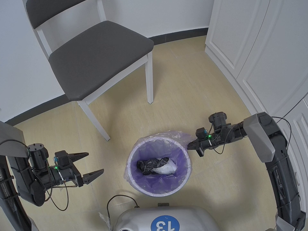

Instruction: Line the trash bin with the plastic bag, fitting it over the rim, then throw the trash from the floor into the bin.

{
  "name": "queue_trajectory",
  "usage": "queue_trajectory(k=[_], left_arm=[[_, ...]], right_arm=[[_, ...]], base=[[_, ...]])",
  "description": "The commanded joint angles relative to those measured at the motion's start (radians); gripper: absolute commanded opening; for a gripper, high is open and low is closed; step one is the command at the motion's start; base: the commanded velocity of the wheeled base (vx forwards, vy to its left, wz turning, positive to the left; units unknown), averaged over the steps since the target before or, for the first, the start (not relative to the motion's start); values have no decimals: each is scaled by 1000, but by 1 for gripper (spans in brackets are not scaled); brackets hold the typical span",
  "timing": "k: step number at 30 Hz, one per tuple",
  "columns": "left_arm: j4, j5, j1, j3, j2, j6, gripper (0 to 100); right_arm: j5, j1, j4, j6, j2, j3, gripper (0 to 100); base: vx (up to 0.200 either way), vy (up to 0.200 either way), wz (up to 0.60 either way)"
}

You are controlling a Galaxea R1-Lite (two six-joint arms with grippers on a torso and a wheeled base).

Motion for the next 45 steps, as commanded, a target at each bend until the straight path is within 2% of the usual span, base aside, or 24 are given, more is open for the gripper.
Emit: queue_trajectory(k=[1, 8, 17, 18, 30, 33, 38, 40, 42, 43, 45], left_arm=[[-18, 0, -3, 4, -19, 0, 100], [-18, 0, -3, 3, -15, 0, 100], [-18, 0, 0, 3, -10, 0, 100], [-18, 0, 0, 3, -10, 0, 100], [-18, -2, 3, 9, -26, 0, 100], [-18, -2, 4, 26, -43, 0, 100], [-18, 0, 4, 40, -119, -2, 100], [-18, 6, 4, 24, -153, -2, 100], [-18, 6, 4, 24, -153, -2, 100], [-18, 41, 4, -8, -225, -17, 100], [-18, 68, 4, -22, -277, -37, 100]], right_arm=[[13, -71, -86, 0, -57, 124, 0], [16, -114, -100, -5, -57, 141, 0], [40, -121, -112, -5, -57, 147, 0], [40, -123, -115, -5, -58, 149, 100], [40, -215, -143, 0, -235, 332, 100], [40, -259, -215, 0, -322, 434, 100], [103, -312, -322, 6, -515, 608, 100], [105, -329, -341, 24, -604, 664, 100], [105, -329, -341, 24, -604, 664, 100], [105, -358, -355, 118, -733, 730, 100], [105, -371, -375, 197, -825, 767, 100]], base=[[0, 0, 0], [0, 0, 0], [0, 0, 0], [0, 0, 0], [0, 0, 0], [0, 0, 0], [0, 0, 0], [0, 0, 0], [0, 0, 0], [0, 0, 0], [0, 0, 0]])
